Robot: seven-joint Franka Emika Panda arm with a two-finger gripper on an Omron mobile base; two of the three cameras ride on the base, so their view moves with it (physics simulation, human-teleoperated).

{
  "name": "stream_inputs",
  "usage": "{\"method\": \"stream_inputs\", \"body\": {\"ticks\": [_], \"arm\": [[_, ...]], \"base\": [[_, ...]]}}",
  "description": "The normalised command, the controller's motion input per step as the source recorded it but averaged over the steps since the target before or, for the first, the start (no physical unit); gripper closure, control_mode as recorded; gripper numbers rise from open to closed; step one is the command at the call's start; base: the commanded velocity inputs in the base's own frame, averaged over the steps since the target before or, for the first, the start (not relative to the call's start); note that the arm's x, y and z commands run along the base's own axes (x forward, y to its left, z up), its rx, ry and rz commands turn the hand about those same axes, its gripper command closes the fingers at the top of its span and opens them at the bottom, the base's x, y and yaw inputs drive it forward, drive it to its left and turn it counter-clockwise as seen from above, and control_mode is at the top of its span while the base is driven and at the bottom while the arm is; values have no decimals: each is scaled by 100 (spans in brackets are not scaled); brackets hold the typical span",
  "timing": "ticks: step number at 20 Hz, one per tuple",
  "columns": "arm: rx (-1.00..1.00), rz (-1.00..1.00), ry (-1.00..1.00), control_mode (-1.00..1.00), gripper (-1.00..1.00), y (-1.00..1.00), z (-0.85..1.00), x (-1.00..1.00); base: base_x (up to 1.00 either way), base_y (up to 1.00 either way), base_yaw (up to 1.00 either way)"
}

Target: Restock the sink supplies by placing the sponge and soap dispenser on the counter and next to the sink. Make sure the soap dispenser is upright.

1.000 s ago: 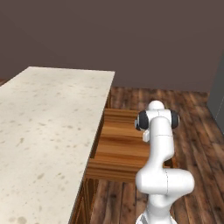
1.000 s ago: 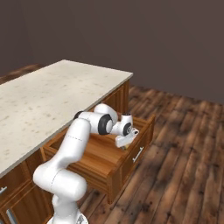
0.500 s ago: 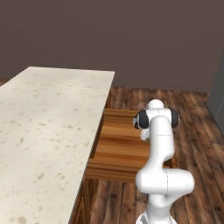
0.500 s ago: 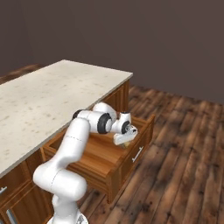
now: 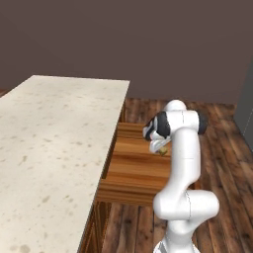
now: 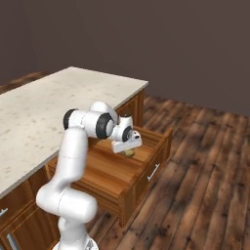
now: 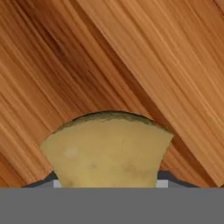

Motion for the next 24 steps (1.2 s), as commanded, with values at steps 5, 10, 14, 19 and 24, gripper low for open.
{"method": "stream_inputs", "body": {"ticks": [5,10,14,19,24], "arm": [[0,-9,-19,-100,100,7,54,-100],[1,-14,-18,-100,100,0,66,-98],[1,-18,-6,-100,100,2,95,-69],[2,-15,0,-100,100,7,97,-61],[4,-13,0,-100,100,8,81,-72]], "base": [[0,0,0],[0,0,0],[0,0,0],[0,0,0],[0,0,0]]}}
